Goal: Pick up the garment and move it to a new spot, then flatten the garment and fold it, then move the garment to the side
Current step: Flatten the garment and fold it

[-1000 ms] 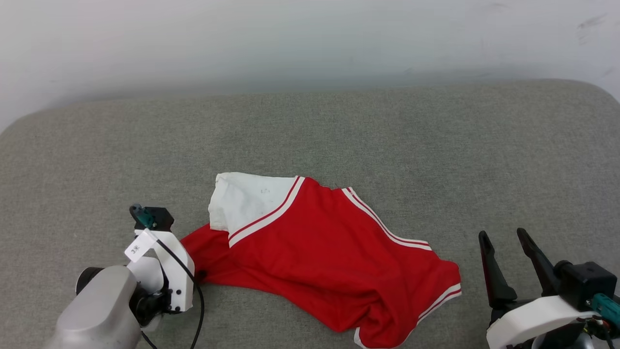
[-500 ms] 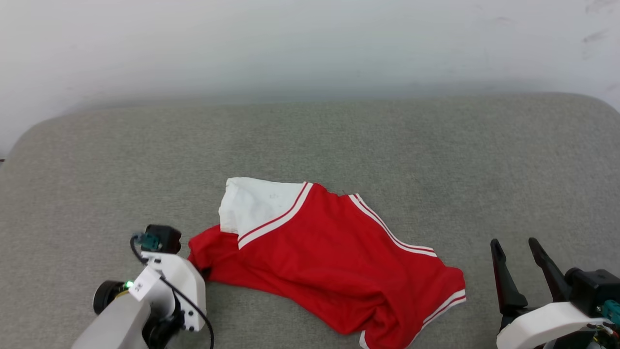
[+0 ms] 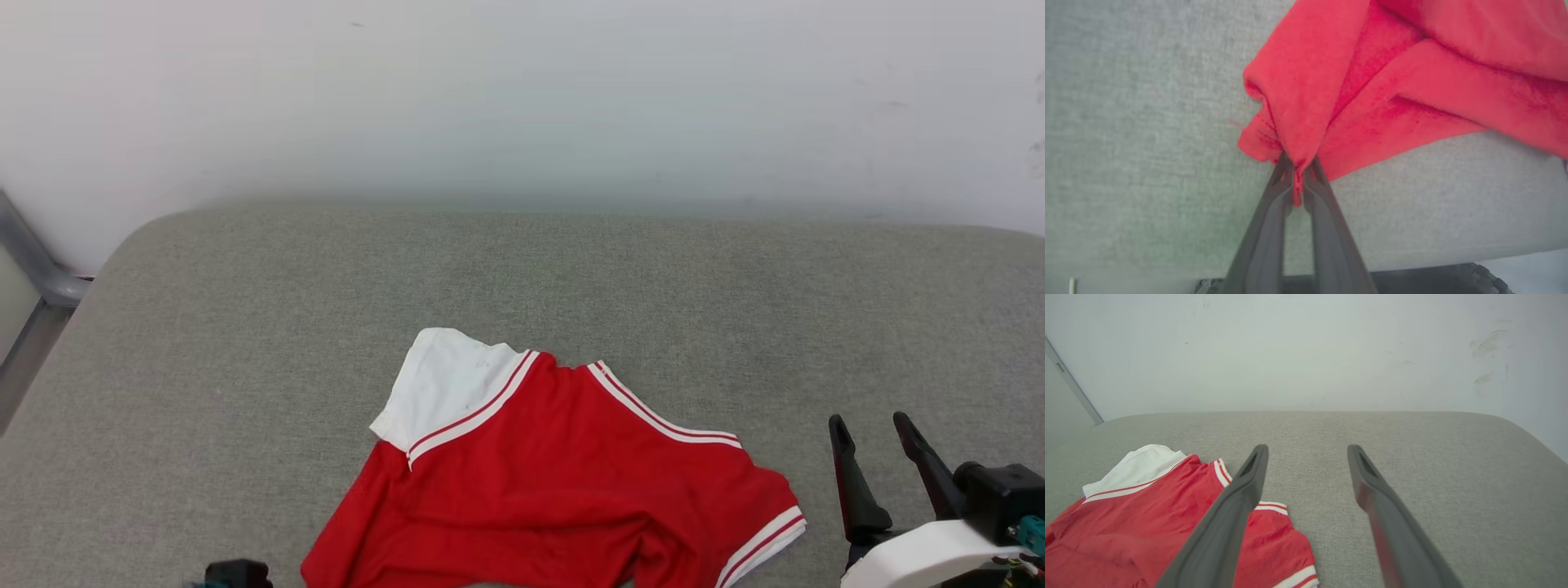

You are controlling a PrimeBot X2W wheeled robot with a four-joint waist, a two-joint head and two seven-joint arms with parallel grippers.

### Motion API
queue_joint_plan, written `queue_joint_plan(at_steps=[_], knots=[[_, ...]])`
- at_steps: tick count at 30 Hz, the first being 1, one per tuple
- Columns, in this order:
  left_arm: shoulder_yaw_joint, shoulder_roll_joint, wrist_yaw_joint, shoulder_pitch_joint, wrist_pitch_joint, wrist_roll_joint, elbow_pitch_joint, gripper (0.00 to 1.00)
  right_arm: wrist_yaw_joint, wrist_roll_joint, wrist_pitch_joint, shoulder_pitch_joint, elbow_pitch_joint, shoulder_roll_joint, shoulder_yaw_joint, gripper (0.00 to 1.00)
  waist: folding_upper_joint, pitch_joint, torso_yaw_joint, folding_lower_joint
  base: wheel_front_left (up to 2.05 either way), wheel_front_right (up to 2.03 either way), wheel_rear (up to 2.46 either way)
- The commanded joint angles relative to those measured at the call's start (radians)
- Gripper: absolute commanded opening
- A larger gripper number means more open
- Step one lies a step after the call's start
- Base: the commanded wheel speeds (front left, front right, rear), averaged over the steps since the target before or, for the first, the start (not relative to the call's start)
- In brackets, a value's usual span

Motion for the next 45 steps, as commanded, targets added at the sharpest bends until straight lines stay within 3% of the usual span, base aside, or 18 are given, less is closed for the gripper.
queue_joint_plan(at_steps=[1, 6, 12, 13, 14, 21, 33, 42, 45], knots=[[-0.008, -0.004, 0.022, 0.068, 0.017, -0.013, -0.008, 0.0, 0.0, -0.002, 0.001, 0.012, -0.004, 0.001, 0.001, 1.0, 0.0, -0.007, 0.002, 0.0, 0.0, 0.0, 0.0], [-0.009, -0.022, 0.078, 0.185, 0.035, -0.056, -0.092, 0.0, 0.0, -0.002, 0.006, 0.028, -0.008, 0.001, 0.003, 1.0, 0.0, -0.029, -0.007, 0.0, 0.0, 0.0, 0.0], [-0.029, -0.026, 0.103, 0.219, 0.032, -0.045, -0.176, 0.0, 0.0, 0.002, 0.012, 0.045, -0.017, 0.001, -0.004, 1.0, 0.0, -0.048, -0.016, 0.0, 0.0, 0.0, 0.0], [-0.035, -0.026, 0.104, 0.217, 0.031, -0.038, -0.185, 0.42, 0.0, 0.001, 0.013, 0.048, -0.019, 0.001, -0.005, 1.0, 0.0, -0.05, -0.016, 0.0, 0.0, 0.0, 0.0], [-0.037, -0.022, 0.104, 0.208, 0.023, -0.025, -0.192, 1.0, 0.0, 0.001, 0.016, 0.05, -0.02, 0.001, -0.006, 1.0, 0.0, -0.052, -0.016, 0.0, 0.0, 0.0, 0.0], [-0.027, -0.007, 0.108, 0.15, -0.064, 0.051, -0.241, 1.0, 0.0, -0.003, 0.021, 0.056, -0.033, 0.001, -0.013, 1.0, 0.0, -0.061, -0.017, 0.0, 0.0, 0.0, 0.0], [0.039, -0.014, 0.109, 0.027, -0.389, 0.231, -0.334, 1.0, 0.0, -0.009, 0.043, 0.069, -0.042, 0.001, -0.058, 1.0, 0.0, -0.068, -0.023, 0.0, 0.0, 0.0, 0.0], [0.101, -0.041, 0.137, -0.006, -0.435, 0.356, -0.369, 1.0, 0.0, -0.027, 0.064, 0.069, -0.047, 0.001, -0.079, 1.0, 0.0, -0.055, -0.019, 0.0, 0.0, 0.0, 0.0], [0.12, -0.057, 0.126, -0.014, -0.437, 0.382, -0.375, 1.0, 0.0, -0.044, 0.083, 0.058, -0.03, 0.001, -0.093, 1.0, 0.0, -0.044, -0.008, 0.0, 0.0, 0.0, 0.0]])
